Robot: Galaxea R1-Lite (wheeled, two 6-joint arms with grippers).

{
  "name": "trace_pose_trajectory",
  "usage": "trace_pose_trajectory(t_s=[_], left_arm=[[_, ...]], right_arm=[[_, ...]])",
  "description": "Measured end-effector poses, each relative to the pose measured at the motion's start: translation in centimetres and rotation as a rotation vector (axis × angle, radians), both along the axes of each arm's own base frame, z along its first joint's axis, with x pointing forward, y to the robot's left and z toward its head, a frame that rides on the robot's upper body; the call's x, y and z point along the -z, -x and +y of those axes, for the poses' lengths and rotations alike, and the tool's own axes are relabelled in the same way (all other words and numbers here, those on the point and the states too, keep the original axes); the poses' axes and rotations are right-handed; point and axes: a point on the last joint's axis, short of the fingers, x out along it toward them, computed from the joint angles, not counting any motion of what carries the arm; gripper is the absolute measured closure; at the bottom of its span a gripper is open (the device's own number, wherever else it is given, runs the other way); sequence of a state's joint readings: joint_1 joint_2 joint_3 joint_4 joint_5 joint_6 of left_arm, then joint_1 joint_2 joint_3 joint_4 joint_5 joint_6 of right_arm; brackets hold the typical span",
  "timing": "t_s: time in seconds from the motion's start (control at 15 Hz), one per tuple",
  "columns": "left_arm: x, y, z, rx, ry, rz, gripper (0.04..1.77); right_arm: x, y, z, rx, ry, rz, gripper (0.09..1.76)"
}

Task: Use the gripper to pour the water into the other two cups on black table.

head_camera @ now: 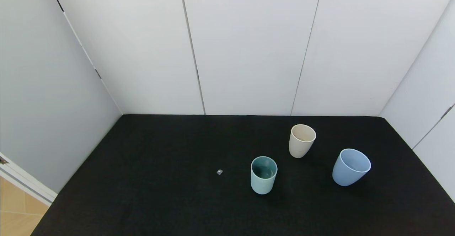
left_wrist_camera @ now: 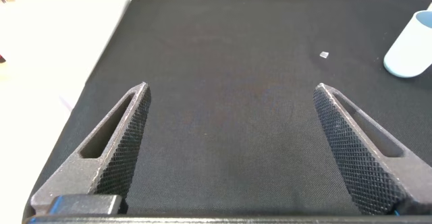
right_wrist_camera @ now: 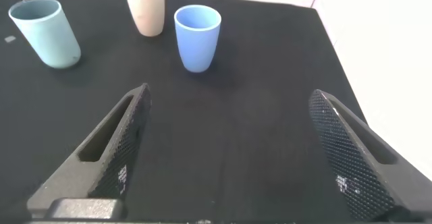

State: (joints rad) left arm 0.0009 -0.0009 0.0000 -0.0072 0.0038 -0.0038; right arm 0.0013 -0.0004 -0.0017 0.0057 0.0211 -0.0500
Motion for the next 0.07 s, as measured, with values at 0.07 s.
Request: trace_pose_trajectory(t_s=[0.07], left_arm=[[0.00,0.00,0.00,0.000,0.000,0.000,0.09]], right_arm=[[0.04,0.00,0.00,0.001,0.001,0.003,0.15]])
